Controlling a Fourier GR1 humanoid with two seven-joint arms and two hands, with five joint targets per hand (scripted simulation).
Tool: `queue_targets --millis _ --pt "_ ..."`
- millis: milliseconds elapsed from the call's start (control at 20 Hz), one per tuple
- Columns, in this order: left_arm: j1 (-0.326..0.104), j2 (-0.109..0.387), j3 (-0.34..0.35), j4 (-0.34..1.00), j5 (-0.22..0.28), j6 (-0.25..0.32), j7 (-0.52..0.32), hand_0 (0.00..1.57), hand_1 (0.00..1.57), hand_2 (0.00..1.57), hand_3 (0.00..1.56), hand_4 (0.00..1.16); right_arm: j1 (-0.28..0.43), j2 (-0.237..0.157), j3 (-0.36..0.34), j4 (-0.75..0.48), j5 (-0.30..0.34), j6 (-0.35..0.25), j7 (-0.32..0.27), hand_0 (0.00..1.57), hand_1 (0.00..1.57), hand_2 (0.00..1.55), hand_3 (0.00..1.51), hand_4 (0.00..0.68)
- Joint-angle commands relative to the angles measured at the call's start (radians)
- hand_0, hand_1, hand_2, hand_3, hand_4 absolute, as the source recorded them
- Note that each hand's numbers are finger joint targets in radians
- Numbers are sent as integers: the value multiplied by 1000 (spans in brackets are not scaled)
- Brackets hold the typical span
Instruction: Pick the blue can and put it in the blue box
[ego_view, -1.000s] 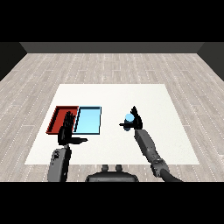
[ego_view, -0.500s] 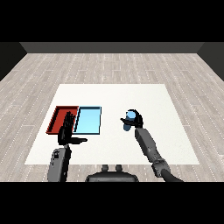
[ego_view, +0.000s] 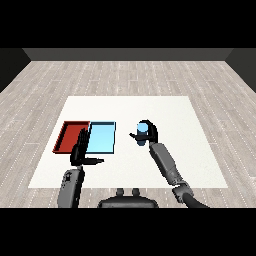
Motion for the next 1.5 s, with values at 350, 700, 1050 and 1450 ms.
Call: queue_targets --millis 350,700,1050,1450 --pt "-92 -13 -9 52 80 -44 125 0 0 0 0 0 -118 5 88 -139 17 -43 86 1479 1479 1454 1430 641" --pt "-102 -33 -100 71 79 5 106 0 0 0 0 0 114 -35 97 -385 61 31 131 1493 1493 1468 1443 631" --pt "-113 -33 -273 98 122 102 139 0 0 0 0 0 123 -36 94 -481 77 43 220 1462 1462 1466 1439 626" --pt "-203 -33 -325 123 124 210 226 0 0 0 0 0 186 4 135 -588 138 26 239 1443 1443 1455 1435 612"
